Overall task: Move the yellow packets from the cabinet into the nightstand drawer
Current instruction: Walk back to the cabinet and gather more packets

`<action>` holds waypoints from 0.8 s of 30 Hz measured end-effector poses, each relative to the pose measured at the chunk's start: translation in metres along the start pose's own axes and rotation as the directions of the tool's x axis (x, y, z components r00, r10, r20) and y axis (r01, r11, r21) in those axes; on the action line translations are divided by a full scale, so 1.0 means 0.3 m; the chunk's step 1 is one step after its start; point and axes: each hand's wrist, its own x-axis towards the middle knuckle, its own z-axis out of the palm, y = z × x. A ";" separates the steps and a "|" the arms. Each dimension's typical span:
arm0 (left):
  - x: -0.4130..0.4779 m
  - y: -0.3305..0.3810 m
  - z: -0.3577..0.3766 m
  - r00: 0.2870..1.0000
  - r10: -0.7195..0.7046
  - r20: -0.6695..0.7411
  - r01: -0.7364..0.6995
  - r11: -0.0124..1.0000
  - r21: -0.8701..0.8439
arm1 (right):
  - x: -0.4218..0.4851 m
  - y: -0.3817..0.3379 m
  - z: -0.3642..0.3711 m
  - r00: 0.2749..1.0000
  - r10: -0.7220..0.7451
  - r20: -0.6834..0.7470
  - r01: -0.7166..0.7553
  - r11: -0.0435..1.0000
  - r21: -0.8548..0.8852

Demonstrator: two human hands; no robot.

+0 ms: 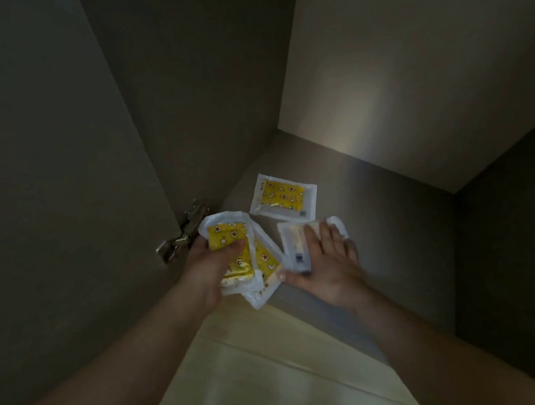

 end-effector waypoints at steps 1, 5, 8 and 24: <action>-0.003 0.004 -0.005 1.000 -0.001 0.011 0.001 1.000 -0.002 | -0.028 0.002 0.027 0.999 -0.044 -0.031 0.042 0.998 -0.049; -0.006 0.017 -0.013 0.998 -0.003 0.055 0.003 1.000 0.002 | -0.122 0.012 0.123 0.899 -0.255 -0.357 0.185 0.958 -0.218; -0.001 0.024 -0.016 0.997 -0.040 0.070 0.042 0.999 -0.017 | -0.145 0.018 0.158 0.727 -0.417 -0.545 0.334 0.909 -0.250; -0.023 -0.007 0.022 0.959 -0.203 0.200 0.219 0.974 -0.062 | -0.073 -0.175 -0.067 0.993 0.111 -0.032 0.003 0.246 0.969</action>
